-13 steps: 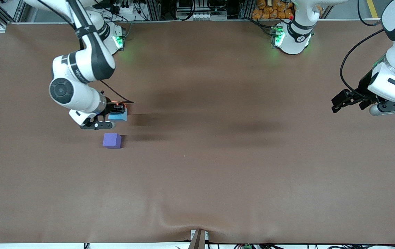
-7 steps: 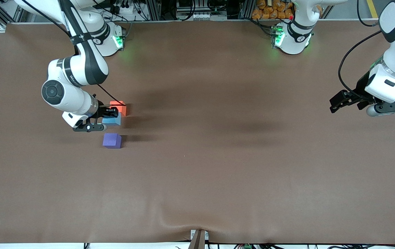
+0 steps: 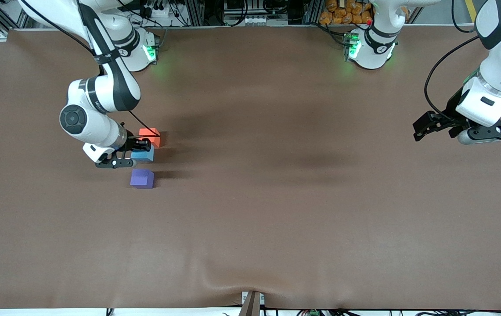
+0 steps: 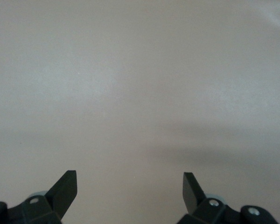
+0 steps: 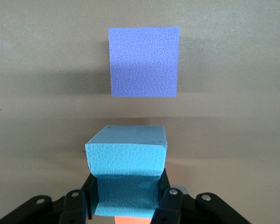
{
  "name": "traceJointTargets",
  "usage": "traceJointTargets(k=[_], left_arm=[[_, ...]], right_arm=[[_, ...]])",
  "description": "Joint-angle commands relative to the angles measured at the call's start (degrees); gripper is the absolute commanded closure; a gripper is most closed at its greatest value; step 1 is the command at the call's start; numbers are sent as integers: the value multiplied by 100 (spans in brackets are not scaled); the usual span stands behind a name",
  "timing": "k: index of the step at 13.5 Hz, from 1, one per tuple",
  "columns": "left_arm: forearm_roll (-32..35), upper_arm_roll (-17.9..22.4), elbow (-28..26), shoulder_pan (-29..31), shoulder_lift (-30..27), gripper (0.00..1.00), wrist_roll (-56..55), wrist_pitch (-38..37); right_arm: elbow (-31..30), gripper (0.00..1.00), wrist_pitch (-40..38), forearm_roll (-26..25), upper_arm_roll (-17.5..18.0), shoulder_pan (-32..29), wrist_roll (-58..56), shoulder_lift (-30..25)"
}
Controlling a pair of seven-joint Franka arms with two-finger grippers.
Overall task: Place blue block between orange and purple blocks
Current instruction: 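Lower the blue cube between the orange and purple cubes, open the right gripper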
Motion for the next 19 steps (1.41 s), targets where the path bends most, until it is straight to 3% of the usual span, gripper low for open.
traceJointTargets(k=[1, 7, 17, 18, 19], left_arm=[[-35, -107, 32, 39, -72, 0, -28, -102], [-35, -124, 340, 13, 157, 0, -55, -67], [-43, -124, 419, 65, 157, 0, -28, -31], [-52, -124, 436, 30, 157, 0, -46, -31], [-52, -133, 445, 4, 157, 0, -72, -31]], right_arm=[[-148, 100, 347, -62, 92, -90, -86, 35], [-412, 100, 1014, -62, 92, -64, -86, 264], [-430, 100, 1236, -62, 92, 7, -104, 466], [-421, 57, 1228, -62, 92, -2, -113, 466], [-421, 1, 1228, -62, 92, -11, -113, 466]])
